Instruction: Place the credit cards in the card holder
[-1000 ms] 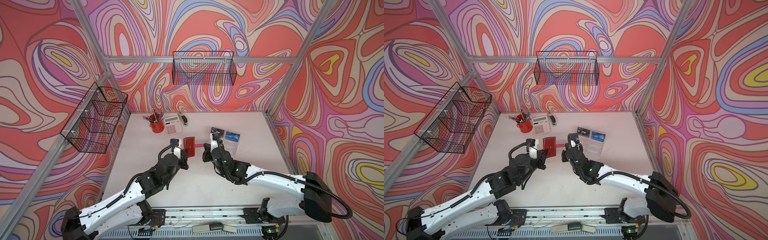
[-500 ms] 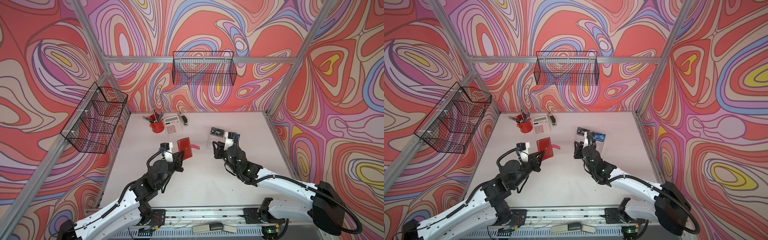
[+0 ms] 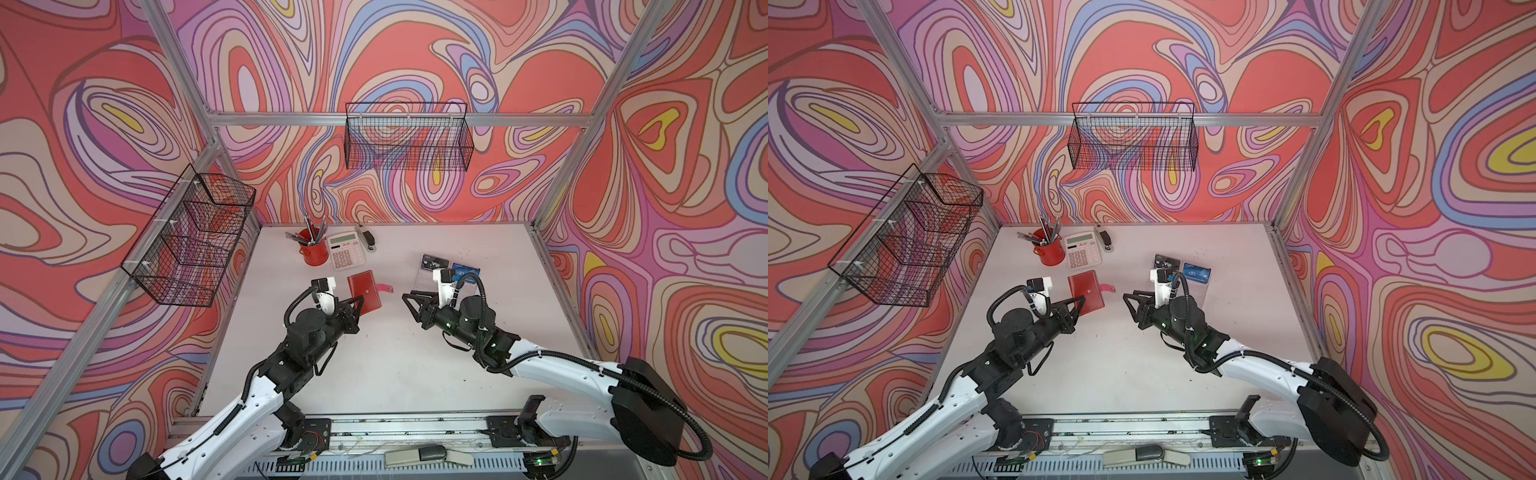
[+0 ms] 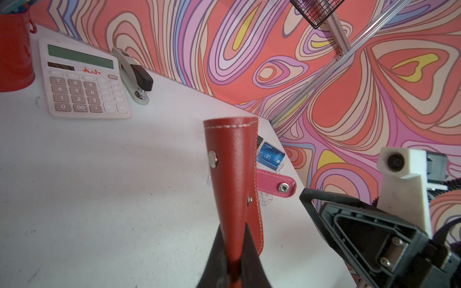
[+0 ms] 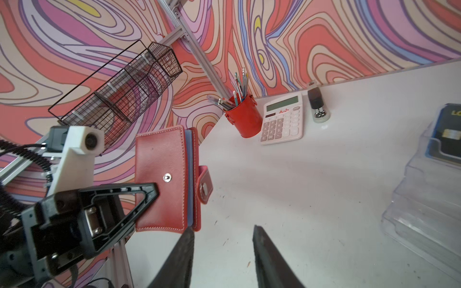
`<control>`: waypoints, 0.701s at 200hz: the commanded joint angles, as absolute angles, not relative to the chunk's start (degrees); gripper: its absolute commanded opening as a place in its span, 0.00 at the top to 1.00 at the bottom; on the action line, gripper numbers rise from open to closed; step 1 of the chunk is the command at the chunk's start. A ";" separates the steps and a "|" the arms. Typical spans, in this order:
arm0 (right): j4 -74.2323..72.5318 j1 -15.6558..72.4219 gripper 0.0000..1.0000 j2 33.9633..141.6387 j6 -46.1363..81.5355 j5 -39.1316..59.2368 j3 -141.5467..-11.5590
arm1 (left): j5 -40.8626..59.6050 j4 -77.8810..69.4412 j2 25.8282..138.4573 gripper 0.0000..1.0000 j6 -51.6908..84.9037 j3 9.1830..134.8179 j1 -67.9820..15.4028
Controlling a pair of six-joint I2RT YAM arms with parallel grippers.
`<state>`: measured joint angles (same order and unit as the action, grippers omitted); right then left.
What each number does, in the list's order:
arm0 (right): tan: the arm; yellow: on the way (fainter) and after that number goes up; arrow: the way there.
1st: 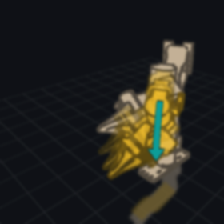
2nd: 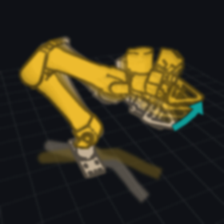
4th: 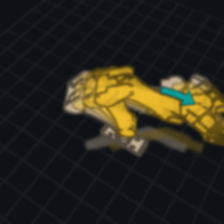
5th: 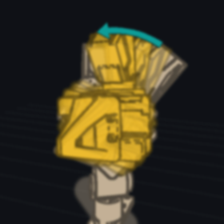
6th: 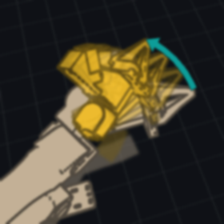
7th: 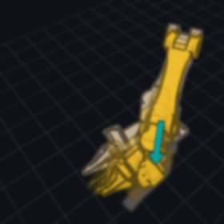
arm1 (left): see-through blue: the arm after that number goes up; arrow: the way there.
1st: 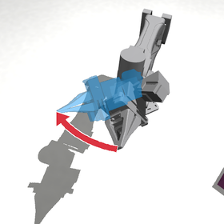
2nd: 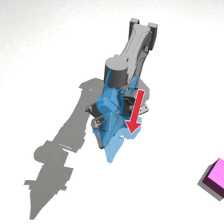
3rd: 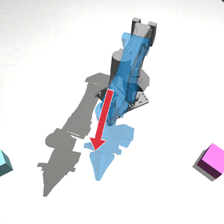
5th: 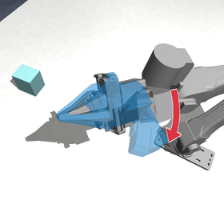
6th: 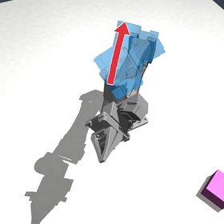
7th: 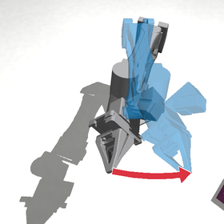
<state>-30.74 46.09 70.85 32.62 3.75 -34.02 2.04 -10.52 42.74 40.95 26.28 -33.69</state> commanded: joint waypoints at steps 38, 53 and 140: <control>-34.94 46.23 0.57 73.66 33.56 10.87 -35.11 | 10.31 -15.36 41.81 1.00 42.54 26.28 -33.40; -34.65 46.23 0.59 74.69 33.81 11.33 -35.74 | 11.87 -16.35 41.98 1.00 42.09 26.19 -33.40; -36.48 46.22 0.63 77.80 35.13 14.36 -36.47 | 14.96 -20.35 42.62 1.00 40.52 24.95 -33.40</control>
<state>-33.98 46.11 77.65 34.22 12.45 -35.44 13.54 -16.97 42.48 41.58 25.28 -33.63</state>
